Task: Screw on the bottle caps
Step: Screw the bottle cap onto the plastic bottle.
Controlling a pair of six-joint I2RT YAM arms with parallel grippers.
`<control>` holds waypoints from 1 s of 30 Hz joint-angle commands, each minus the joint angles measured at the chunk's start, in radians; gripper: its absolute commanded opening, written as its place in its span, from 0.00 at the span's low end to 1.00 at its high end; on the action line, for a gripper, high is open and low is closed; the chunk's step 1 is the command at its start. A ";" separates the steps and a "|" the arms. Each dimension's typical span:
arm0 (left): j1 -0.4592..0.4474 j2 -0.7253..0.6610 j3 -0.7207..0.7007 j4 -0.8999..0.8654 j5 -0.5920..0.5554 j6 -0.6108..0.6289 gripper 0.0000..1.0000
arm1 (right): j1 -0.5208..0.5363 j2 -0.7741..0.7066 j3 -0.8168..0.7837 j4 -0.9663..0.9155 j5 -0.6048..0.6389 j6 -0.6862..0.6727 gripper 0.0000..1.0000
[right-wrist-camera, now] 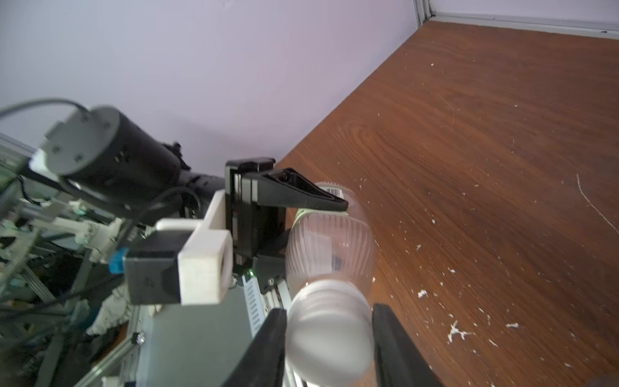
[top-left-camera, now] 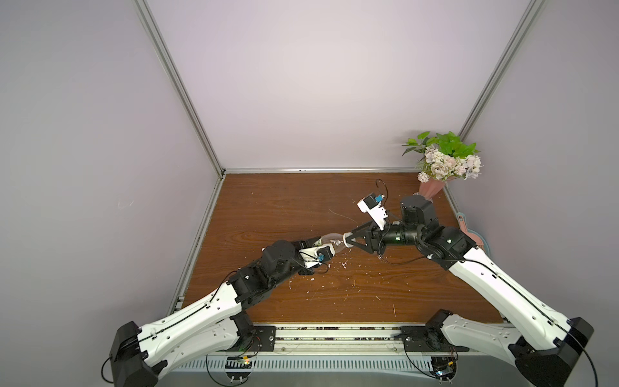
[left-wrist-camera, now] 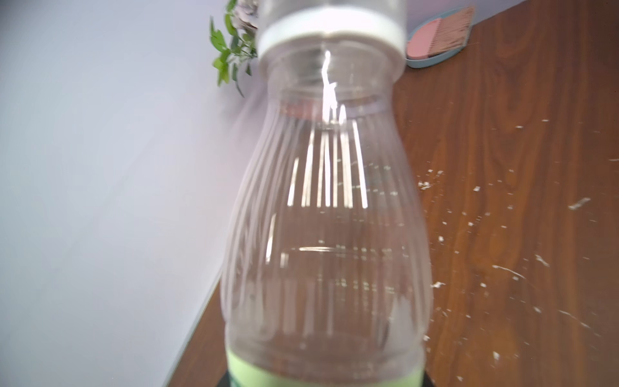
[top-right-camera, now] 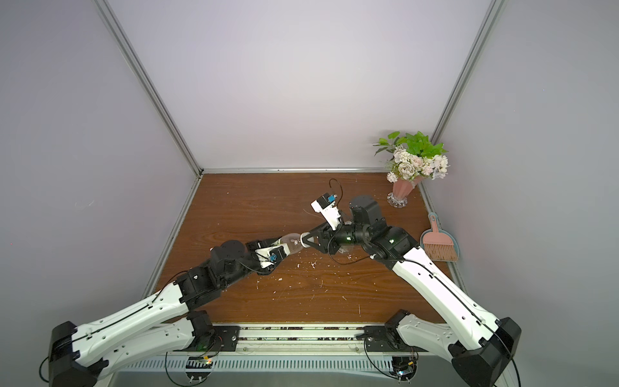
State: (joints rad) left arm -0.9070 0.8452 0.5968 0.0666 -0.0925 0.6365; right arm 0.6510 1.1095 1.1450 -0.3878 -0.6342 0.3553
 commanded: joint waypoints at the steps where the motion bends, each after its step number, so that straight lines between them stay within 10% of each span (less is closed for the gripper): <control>1: -0.011 -0.003 -0.038 0.193 -0.093 0.120 0.45 | -0.002 0.010 0.007 0.225 -0.117 0.261 0.00; 14: -0.010 0.002 -0.102 0.368 -0.158 0.178 0.45 | -0.056 0.029 -0.004 0.330 -0.064 0.387 0.01; 24: -0.010 -0.021 -0.084 0.385 -0.149 0.020 0.45 | -0.091 -0.153 -0.032 0.356 0.160 0.104 0.75; 30: -0.011 -0.020 -0.044 0.446 -0.111 -0.189 0.46 | -0.081 -0.262 -0.167 0.482 0.188 0.008 0.82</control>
State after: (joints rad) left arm -0.9092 0.8394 0.5022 0.4316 -0.2283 0.5861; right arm 0.5617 0.8639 1.0237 -0.0032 -0.4808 0.4427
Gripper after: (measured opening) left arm 0.464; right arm 0.815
